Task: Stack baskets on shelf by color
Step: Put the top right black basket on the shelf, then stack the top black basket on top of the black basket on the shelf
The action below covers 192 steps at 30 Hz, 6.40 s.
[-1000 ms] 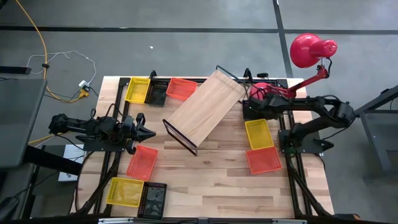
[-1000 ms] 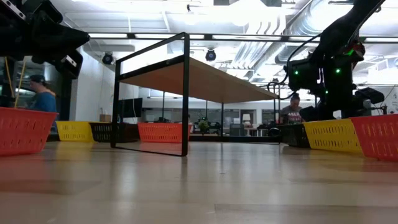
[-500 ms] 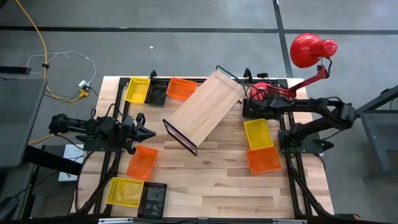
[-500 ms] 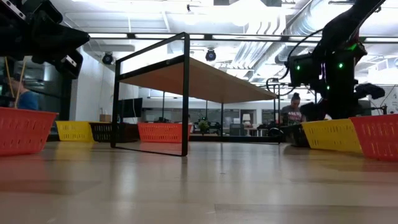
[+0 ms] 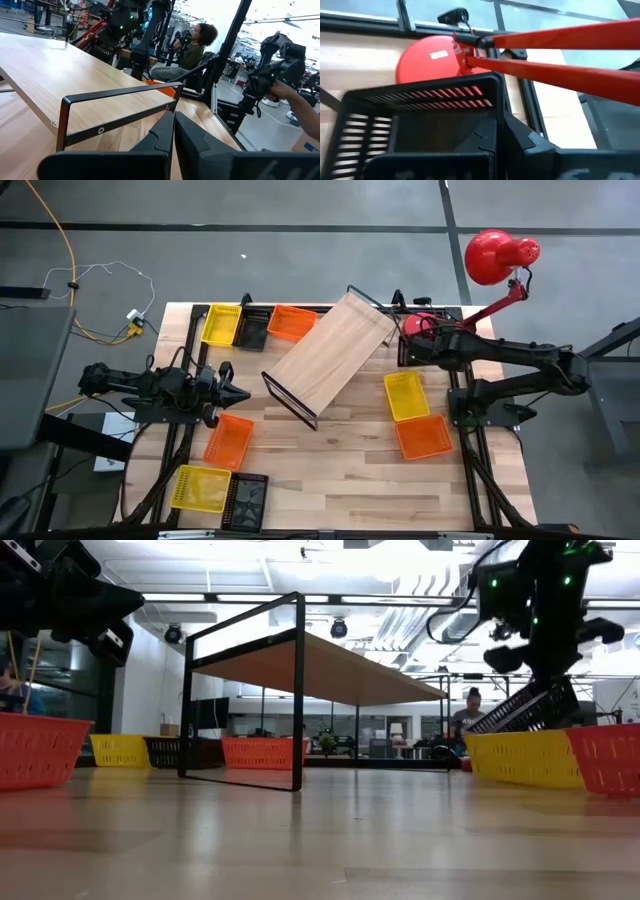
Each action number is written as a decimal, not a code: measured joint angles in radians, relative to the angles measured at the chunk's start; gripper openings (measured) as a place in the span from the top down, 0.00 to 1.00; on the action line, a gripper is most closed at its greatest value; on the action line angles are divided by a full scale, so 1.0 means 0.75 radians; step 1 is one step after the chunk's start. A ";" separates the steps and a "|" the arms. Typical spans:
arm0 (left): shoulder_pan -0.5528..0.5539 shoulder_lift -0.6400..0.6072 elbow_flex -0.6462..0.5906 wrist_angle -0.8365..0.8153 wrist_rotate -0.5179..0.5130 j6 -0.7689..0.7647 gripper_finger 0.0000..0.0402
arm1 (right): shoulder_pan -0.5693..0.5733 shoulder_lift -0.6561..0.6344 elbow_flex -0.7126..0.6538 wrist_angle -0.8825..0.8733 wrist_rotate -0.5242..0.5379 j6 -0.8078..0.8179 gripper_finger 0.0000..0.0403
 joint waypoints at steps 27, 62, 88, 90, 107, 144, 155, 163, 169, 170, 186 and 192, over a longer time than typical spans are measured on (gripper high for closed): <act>0.000 0.000 0.000 0.000 0.000 0.000 0.99 | 0.424 -0.035 0.324 -0.089 -0.580 -0.433 1.00; 0.000 0.000 0.000 0.000 0.000 0.000 0.99 | 0.317 0.320 0.324 0.923 0.243 0.131 1.00; 0.000 0.000 0.000 0.000 0.000 0.000 0.99 | 0.156 0.434 0.324 0.896 0.170 0.380 0.85; 0.000 0.000 0.000 0.000 0.000 0.000 0.99 | 0.156 0.433 0.324 0.905 0.175 0.382 0.79; 0.000 0.000 0.000 0.000 0.000 0.000 0.99 | 0.210 0.305 0.323 1.026 0.283 -0.003 0.61; 0.000 0.000 0.000 0.000 0.000 0.000 0.99 | 0.356 0.801 0.870 0.970 -0.223 -1.239 1.00; 0.000 0.000 0.000 0.000 0.000 0.000 0.99 | 0.278 1.007 1.111 0.754 -0.255 -1.300 1.00; 0.000 0.000 0.000 0.000 0.000 0.000 0.99 | 0.243 1.012 1.112 0.717 -0.155 -1.286 1.00; 0.000 0.000 0.000 0.000 0.000 0.000 0.99 | 0.188 1.012 1.112 0.718 -0.086 -1.263 1.00; 0.000 0.000 0.000 0.000 0.000 0.000 0.99 | 0.179 1.012 1.112 0.718 -0.074 -1.263 1.00; 0.000 0.000 0.000 0.000 0.000 0.000 0.99 | 0.247 0.938 1.112 0.773 -0.273 -1.443 1.00; 0.000 0.000 0.000 0.000 0.000 0.000 0.99 | 0.437 0.824 1.013 0.572 -0.271 -1.402 1.00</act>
